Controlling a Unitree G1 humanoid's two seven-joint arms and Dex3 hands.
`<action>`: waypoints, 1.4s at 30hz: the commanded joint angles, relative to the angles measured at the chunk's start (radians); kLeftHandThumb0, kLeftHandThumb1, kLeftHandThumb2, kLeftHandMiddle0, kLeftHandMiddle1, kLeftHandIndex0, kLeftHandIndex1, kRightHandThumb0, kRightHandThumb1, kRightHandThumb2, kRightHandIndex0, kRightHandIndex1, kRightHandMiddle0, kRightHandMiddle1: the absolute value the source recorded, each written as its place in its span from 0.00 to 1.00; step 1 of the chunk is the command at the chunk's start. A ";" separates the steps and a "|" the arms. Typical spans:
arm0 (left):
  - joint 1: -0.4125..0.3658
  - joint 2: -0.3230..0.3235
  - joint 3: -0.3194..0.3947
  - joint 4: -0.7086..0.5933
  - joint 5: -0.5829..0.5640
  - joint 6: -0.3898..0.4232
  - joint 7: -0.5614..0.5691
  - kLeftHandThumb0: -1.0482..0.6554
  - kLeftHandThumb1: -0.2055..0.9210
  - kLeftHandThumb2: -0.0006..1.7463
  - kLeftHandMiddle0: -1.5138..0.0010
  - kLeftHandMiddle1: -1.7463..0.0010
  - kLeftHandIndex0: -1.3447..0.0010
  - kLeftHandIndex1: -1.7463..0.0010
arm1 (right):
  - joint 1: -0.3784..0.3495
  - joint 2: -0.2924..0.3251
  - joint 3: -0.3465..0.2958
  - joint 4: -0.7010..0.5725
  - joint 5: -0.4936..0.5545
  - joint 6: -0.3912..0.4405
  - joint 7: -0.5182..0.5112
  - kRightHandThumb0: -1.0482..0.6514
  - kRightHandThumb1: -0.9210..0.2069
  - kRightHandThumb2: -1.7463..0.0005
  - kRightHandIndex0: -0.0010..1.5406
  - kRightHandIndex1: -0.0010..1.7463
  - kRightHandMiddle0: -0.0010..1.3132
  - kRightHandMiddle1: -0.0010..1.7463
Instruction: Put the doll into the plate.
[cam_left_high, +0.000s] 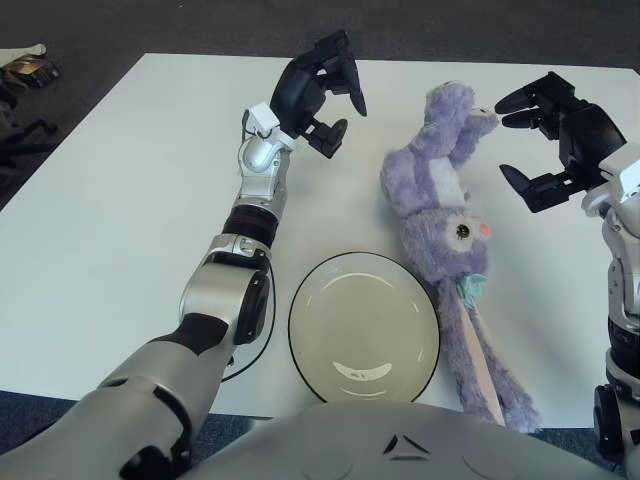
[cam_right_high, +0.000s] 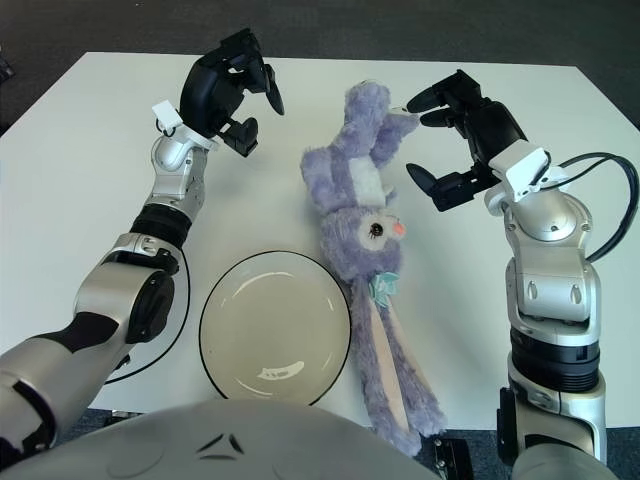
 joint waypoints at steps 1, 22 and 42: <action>0.008 0.005 0.001 0.005 -0.001 0.003 -0.007 0.61 0.21 0.86 0.37 0.25 0.50 0.00 | 0.024 -0.004 0.001 -0.004 -0.011 -0.023 -0.007 0.55 0.76 0.21 0.05 0.58 0.10 0.78; 0.002 -0.004 0.023 0.042 -0.015 0.033 -0.019 0.61 0.41 0.77 0.51 0.09 0.69 0.00 | -0.051 0.017 -0.054 -0.190 0.186 0.567 0.071 0.40 0.44 0.37 0.15 0.66 0.00 0.70; -0.013 0.033 -0.011 0.049 -0.001 0.229 -0.113 0.30 0.83 0.41 0.95 0.33 0.95 0.19 | 0.025 -0.097 0.037 -0.254 0.108 0.494 0.014 0.23 0.26 0.55 0.01 0.50 0.00 0.53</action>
